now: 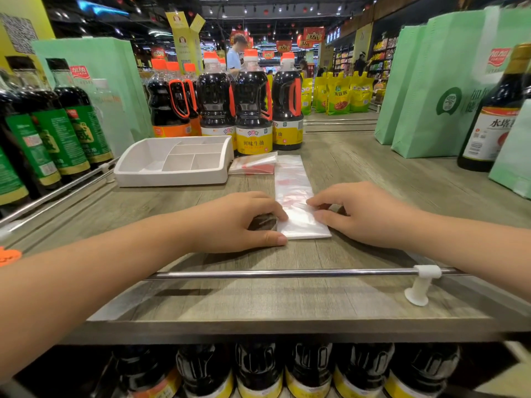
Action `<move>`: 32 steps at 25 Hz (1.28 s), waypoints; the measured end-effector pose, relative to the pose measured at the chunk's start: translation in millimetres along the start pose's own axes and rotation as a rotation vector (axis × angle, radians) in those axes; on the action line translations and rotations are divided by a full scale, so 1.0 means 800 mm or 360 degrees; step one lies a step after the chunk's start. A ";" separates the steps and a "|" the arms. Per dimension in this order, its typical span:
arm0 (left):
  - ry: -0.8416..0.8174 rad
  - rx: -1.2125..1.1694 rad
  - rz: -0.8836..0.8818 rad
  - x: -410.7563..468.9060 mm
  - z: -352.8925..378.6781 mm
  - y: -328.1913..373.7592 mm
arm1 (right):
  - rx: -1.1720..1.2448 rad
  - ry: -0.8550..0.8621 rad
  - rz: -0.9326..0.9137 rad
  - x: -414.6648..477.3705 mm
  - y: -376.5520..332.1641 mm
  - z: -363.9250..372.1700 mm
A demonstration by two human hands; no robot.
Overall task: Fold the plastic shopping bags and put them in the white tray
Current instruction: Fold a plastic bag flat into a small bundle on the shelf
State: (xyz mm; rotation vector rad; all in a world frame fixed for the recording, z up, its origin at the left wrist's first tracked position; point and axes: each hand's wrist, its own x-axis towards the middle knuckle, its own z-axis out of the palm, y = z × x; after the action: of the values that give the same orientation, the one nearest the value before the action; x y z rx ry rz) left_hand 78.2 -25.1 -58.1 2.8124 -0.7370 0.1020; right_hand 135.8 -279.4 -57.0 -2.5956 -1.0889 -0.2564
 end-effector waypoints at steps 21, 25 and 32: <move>0.0003 0.0539 0.0153 0.009 -0.008 0.025 | -0.0532 -0.0435 -0.0248 -0.006 -0.019 -0.016; 0.0210 0.0056 0.0262 0.000 -0.007 0.016 | -0.0215 -0.0376 -0.0313 -0.018 -0.013 -0.023; 0.0134 0.0116 0.0250 -0.010 -0.002 0.013 | 0.0023 -0.0442 -0.0368 -0.032 -0.002 -0.030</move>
State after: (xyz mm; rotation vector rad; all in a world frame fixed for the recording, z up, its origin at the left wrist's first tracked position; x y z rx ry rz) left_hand 66.2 -30.0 -55.5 2.7942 -0.9515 0.2774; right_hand 116.0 -303.5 -41.3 -2.5443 -1.4821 0.0647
